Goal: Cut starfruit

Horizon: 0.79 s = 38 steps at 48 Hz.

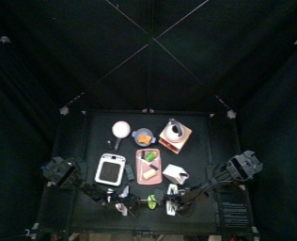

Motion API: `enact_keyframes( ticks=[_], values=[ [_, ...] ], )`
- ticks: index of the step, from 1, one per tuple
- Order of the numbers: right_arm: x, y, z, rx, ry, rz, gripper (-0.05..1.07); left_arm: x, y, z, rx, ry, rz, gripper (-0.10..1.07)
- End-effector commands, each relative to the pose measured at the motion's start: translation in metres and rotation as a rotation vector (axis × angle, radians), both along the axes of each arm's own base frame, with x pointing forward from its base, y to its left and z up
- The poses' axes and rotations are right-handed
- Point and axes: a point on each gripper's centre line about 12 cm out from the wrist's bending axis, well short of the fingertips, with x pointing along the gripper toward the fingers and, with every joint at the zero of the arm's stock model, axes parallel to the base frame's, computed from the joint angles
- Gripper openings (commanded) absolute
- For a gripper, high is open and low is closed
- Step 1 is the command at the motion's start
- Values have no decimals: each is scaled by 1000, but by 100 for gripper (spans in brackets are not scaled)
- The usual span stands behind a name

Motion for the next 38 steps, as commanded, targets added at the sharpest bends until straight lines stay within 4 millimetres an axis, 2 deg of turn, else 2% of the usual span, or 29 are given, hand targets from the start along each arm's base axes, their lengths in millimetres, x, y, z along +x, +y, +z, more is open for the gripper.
enact_keyframes(
  ticks=[1,38],
  values=[
    [3,-1,6,10,-13,-13,44,1,-3,3,-7,-6,-6,38],
    [4,0,1,6,-5,-11,44,1,-4,2,-6,-2,-8,38]
  ],
)
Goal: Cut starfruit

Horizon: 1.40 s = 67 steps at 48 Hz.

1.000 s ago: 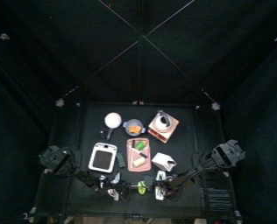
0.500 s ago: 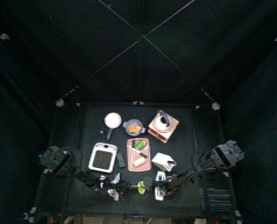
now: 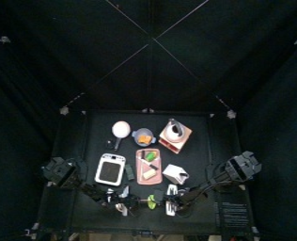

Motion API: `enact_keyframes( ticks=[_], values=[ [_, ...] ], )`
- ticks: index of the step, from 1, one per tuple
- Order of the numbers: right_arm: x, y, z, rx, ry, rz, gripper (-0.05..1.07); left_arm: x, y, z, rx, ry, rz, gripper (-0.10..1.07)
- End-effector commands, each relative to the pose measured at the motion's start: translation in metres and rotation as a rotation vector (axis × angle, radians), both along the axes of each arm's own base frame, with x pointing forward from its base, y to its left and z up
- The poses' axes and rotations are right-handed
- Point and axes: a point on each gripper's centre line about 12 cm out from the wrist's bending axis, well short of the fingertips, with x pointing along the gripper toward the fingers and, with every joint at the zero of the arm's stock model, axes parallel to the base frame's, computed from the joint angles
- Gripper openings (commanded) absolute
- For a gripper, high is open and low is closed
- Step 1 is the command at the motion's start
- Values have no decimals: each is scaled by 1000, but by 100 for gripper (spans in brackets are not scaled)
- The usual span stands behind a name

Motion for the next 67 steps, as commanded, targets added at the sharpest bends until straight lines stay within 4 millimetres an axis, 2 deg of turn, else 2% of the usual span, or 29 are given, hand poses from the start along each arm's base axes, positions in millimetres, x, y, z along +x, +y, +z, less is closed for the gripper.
enact_keyframes(
  ticks=[1,67],
  values=[
    [3,-2,6,11,-16,-11,44,0,-3,3,-6,-5,-9,38],
    [5,-1,-2,5,0,-13,44,-1,-4,-1,-9,17,-10,38]
  ],
)
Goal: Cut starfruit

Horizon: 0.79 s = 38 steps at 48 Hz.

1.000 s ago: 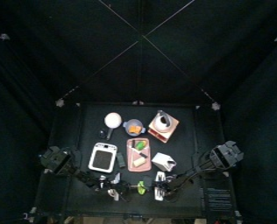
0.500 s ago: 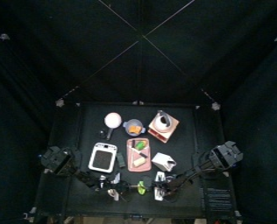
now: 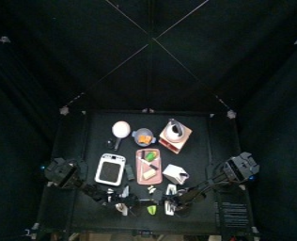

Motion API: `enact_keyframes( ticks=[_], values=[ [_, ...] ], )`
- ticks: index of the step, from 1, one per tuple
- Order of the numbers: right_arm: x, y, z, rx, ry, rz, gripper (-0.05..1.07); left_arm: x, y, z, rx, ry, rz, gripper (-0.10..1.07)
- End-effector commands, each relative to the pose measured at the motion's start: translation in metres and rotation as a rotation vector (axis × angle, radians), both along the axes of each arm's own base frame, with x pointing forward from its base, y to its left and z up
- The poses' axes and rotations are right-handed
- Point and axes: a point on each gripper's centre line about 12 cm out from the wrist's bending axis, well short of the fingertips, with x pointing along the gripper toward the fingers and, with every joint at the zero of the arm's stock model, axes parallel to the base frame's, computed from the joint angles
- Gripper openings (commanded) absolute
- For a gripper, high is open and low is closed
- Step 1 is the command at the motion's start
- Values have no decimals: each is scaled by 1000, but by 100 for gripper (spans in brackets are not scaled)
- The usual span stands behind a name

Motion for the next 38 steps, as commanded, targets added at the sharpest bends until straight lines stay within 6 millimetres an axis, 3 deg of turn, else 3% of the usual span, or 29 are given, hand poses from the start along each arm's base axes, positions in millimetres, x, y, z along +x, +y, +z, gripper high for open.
enact_keyframes(
  ticks=[1,15,27,38],
  values=[
    [2,-1,6,9,-12,-10,44,1,-4,6,-8,-13,-12,38],
    [3,-1,3,3,-6,-7,44,0,-5,6,-10,-10,-12,38],
    [0,-6,28,-16,-23,-17,44,2,-6,30,-37,-63,-21,38],
    [1,-6,35,-15,-43,-16,44,2,-6,32,-35,-73,-19,38]
  ],
)
